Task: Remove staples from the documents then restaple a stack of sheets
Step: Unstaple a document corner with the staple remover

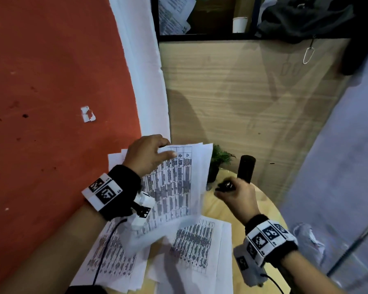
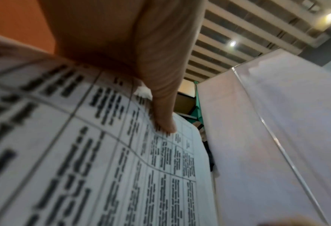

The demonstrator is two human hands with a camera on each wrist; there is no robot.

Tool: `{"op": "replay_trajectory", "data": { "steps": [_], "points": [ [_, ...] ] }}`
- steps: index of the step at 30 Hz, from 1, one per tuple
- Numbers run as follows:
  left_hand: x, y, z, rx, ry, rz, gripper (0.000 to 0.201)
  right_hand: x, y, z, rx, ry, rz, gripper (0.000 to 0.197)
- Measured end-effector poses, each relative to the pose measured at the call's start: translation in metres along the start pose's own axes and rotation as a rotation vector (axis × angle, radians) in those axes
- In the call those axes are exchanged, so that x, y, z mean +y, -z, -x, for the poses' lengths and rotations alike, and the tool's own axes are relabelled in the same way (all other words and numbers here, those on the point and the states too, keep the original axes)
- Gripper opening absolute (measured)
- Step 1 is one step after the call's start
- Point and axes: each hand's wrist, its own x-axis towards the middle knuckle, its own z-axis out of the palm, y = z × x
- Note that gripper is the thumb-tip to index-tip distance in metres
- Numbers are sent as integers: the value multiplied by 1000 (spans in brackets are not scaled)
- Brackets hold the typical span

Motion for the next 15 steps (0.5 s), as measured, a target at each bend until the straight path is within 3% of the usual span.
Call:
{"op": "replay_trajectory", "data": {
  "steps": [3,5,8,10,15],
  "points": [
    [-24,1,6,-46,64,93,33,39,-19,10,-74,-126,38,25],
    [-42,5,8,-81,112,113,41,59,-29,20,-121,-196,47,25],
    [-75,7,6,-177,222,104,34,83,-41,33,-208,-299,43,27],
    [-98,1,3,-271,241,71,54,100,-51,44,-256,-395,14,29],
    [-152,-35,-5,-608,284,-46,41,137,-84,68,-289,-661,-153,28]
  ]
}}
